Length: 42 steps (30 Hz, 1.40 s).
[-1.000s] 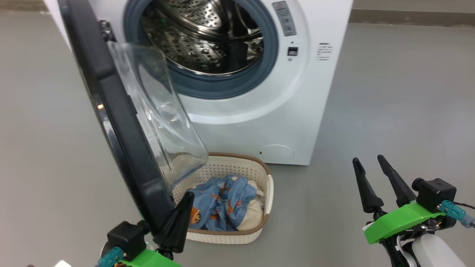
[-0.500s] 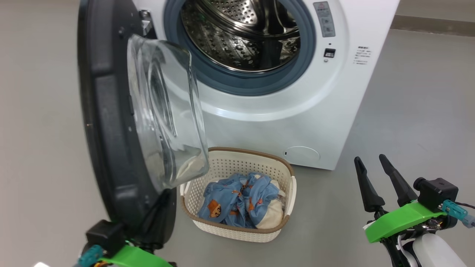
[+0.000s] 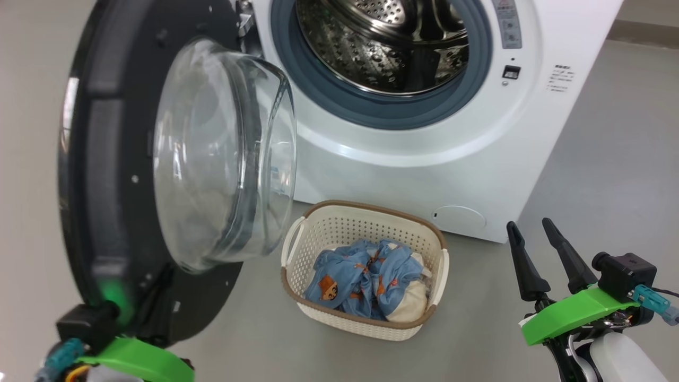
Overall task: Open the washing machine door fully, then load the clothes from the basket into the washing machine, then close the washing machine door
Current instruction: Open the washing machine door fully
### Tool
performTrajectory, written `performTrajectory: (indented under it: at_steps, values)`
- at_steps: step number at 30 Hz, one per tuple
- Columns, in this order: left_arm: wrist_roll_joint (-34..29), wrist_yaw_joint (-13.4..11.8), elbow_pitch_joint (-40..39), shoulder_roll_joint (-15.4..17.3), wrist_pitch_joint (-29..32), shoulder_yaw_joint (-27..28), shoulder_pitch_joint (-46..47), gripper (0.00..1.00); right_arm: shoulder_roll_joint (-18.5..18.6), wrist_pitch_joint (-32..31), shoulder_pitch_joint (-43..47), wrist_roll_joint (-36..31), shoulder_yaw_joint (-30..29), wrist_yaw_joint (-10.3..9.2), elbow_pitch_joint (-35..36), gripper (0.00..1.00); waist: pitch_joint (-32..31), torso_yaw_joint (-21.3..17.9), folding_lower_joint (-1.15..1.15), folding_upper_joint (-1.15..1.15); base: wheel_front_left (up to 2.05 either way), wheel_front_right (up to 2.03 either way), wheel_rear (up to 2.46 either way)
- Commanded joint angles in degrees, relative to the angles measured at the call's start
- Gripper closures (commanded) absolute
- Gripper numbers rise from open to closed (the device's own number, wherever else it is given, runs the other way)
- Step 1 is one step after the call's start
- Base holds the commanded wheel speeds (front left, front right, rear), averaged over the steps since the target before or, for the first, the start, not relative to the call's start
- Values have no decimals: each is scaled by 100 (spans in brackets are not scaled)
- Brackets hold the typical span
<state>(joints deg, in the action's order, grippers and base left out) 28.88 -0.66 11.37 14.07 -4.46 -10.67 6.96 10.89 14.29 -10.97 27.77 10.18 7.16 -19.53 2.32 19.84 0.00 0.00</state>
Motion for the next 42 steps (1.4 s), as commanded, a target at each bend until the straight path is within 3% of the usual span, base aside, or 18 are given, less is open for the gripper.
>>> performTrajectory:
  at_steps: [1, 7, 28, 42]
  values:
    - [34, -104, -29, 249, 13, 333, 311, 100, 52, 71, -90, 26, 76, 33, 162, 0, 83, 96, 0, 0, 0, 0, 0]
    - [137, -109, 367, 455, 16, 556, 605, 100, 122, 71, -161, 23, 76, 33, 174, 0, 244, 294, 0, 0, 0, 0, 0]
    - [580, 321, 2604, 781, -417, 963, 2506, 100, 569, 71, -843, -137, -82, 33, 239, 0, 1215, 884, 0, 0, 0, 0, 0]
    - [626, 466, 3977, 1108, -675, 1032, 3661, 100, 632, 71, -1115, -143, 46, 33, 195, 0, 1524, 846, 0, 0, 0, 0, 0]
